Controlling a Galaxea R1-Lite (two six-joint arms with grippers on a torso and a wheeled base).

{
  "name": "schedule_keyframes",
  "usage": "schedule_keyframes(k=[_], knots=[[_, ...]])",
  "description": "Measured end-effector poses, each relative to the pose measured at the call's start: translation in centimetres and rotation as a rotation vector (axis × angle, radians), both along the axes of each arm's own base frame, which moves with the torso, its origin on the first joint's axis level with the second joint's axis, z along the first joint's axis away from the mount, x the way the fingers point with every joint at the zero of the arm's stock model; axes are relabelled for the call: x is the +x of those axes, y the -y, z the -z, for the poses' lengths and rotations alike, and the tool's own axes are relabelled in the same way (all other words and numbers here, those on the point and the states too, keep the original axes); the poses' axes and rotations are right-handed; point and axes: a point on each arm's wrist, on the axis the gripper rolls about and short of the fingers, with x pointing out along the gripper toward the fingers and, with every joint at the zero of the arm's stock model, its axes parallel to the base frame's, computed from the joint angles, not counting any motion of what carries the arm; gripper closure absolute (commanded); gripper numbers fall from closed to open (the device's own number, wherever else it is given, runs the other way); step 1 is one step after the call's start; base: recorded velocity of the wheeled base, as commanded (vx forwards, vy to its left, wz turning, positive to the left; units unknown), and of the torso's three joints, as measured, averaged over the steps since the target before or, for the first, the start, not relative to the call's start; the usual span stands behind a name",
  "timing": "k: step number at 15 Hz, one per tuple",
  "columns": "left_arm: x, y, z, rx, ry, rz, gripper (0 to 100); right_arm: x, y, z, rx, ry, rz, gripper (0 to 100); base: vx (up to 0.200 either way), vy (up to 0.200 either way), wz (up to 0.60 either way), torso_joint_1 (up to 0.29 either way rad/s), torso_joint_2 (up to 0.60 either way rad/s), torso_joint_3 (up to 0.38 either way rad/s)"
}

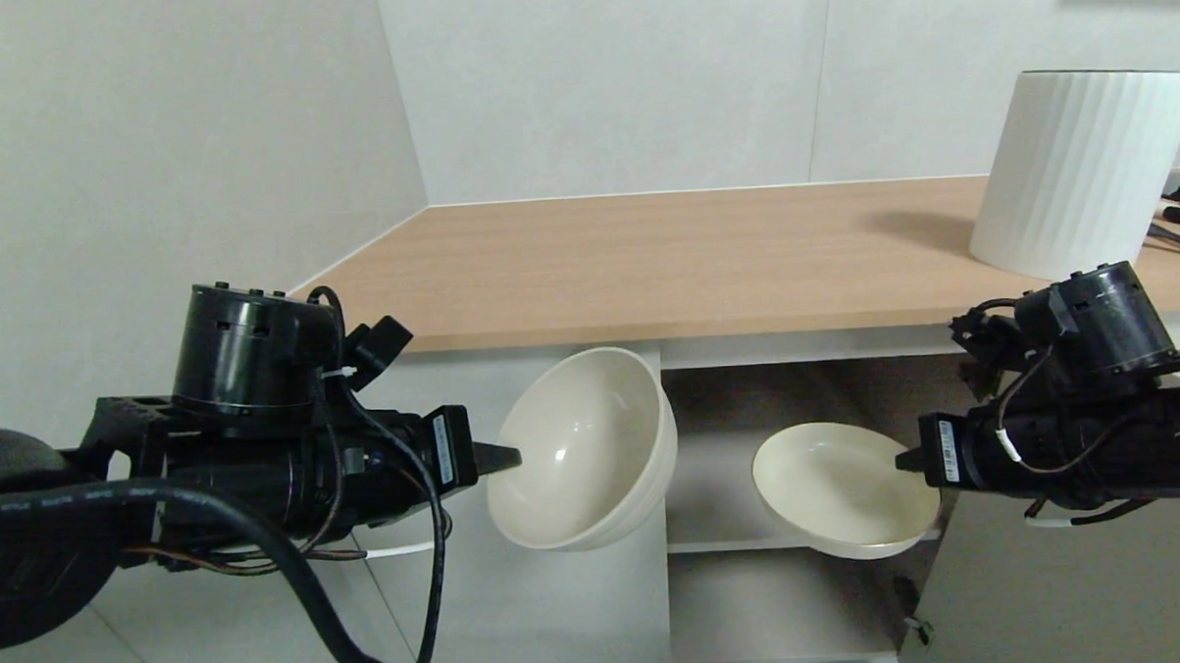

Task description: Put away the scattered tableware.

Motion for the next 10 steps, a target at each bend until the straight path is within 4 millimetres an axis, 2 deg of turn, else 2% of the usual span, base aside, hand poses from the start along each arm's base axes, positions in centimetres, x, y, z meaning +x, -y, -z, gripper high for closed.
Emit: schedule_keyframes(k=[3,10], knots=[[0.00,0.01,0.00,0.000,0.000,0.000,100,0.00,0.00,0.30,-0.005,-0.010,0.000,100,0.000,0.000,0.00,-0.056,0.32,0.248],[0.10,0.05,0.14,0.010,0.003,0.008,100,0.88,-0.35,0.77,0.001,0.009,0.002,100,0.000,0.000,0.00,-0.006,0.02,0.015]])
